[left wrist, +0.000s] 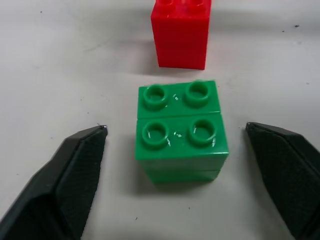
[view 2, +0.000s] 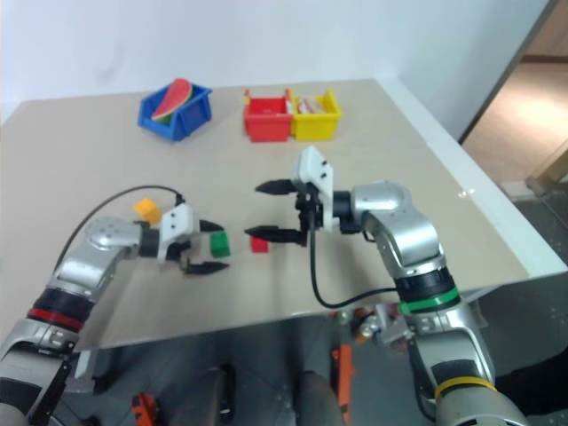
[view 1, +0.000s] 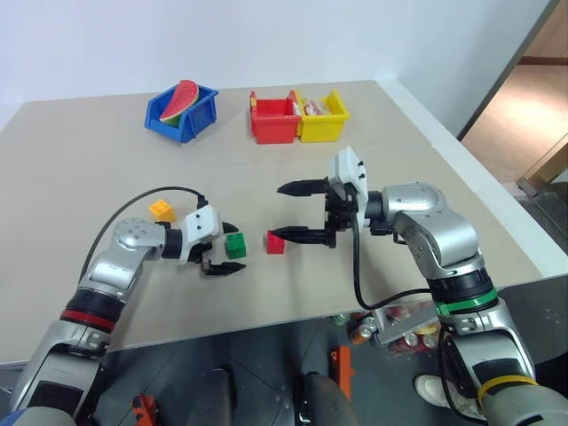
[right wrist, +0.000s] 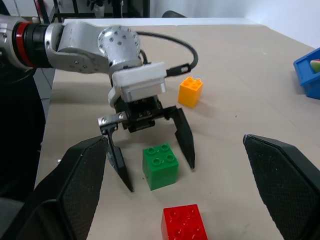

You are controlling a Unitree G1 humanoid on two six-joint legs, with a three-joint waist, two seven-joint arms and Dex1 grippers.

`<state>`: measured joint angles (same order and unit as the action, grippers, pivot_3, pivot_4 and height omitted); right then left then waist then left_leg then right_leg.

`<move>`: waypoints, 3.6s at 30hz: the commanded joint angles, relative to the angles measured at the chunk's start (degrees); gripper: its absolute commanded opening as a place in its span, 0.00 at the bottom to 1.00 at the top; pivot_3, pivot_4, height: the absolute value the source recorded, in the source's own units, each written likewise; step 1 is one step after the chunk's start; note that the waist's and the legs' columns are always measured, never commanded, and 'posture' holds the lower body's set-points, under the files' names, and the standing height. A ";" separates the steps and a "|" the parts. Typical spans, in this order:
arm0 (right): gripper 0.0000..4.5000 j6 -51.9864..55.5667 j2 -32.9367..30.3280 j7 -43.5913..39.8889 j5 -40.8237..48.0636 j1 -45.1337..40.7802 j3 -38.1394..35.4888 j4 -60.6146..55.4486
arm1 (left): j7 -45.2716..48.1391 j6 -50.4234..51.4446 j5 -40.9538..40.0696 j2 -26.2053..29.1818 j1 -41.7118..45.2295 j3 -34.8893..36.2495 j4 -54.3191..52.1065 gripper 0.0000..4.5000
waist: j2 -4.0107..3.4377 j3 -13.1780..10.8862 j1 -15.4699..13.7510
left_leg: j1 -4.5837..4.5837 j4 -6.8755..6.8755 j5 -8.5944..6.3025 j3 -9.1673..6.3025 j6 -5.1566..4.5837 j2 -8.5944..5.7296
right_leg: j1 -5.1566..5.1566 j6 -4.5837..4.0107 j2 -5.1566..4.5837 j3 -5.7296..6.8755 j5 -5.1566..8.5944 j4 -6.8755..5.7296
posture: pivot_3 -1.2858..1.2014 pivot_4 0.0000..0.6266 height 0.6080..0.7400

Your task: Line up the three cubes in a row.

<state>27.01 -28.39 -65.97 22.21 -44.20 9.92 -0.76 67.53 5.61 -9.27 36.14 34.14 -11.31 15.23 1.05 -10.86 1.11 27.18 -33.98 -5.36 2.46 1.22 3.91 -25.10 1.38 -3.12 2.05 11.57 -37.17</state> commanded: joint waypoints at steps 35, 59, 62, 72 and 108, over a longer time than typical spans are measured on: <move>1.00 -3.00 3.96 12.42 -1.56 0.86 -3.49 3.29 | -18.88 8.65 -6.04 5.20 -1.06 21.80 7.76 0.99 | 0.03 0.02 0.02 | 0.02 -0.03 -0.04 0.15 0.07 0.06 | -0.02 0.03 -0.02 -0.01 -0.11 0.01 | 0.52 0.24 1.00; 1.00 -2.74 2.39 12.28 -2.33 1.88 -3.05 1.59 | -16.29 6.59 -1.49 2.61 3.73 15.98 18.28 0.50 | 0.04 0.02 0.03 | 0.02 -0.04 -0.01 0.15 0.02 0.06 | -0.01 0.04 -0.02 -0.02 -0.12 0.01 | 0.52 0.24 1.00; 1.00 -2.75 2.30 12.24 -2.36 1.88 -3.05 1.66 | -16.34 5.99 -1.55 2.82 3.73 16.21 18.53 0.29 | 0.04 0.02 0.03 | 0.02 -0.04 -0.01 0.15 0.01 0.06 | -0.02 0.04 -0.02 -0.02 -0.12 0.01 | 0.52 0.24 1.00; 1.00 -3.26 0.92 10.63 -2.88 1.18 -3.10 2.80 | -2.51 3.83 -5.35 7.90 -4.81 14.52 2.05 0.30 | 0.04 0.02 0.07 | 0.03 -0.01 -0.04 0.27 0.06 0.06 | -0.05 0.03 -0.08 -0.09 -0.10 0.01 | 0.52 0.24 1.00; 1.00 -2.64 -0.39 7.60 -3.42 1.34 -2.78 2.63 | 7.28 -4.52 -4.37 6.50 -8.56 10.67 2.85 0.30 | 0.04 0.02 0.04 | 0.04 -0.01 -0.05 0.35 0.07 0.11 | -0.11 0.02 -0.09 -0.08 -0.09 0.01 | 0.52 0.24 1.00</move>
<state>24.76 -28.44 -58.32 18.33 -42.48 8.16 3.77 75.11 2.10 -13.56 42.88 24.46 -0.63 18.10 1.09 -10.84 1.15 27.21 -34.00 -5.42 2.81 1.30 4.02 -25.20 1.41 -3.22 1.97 11.47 -37.16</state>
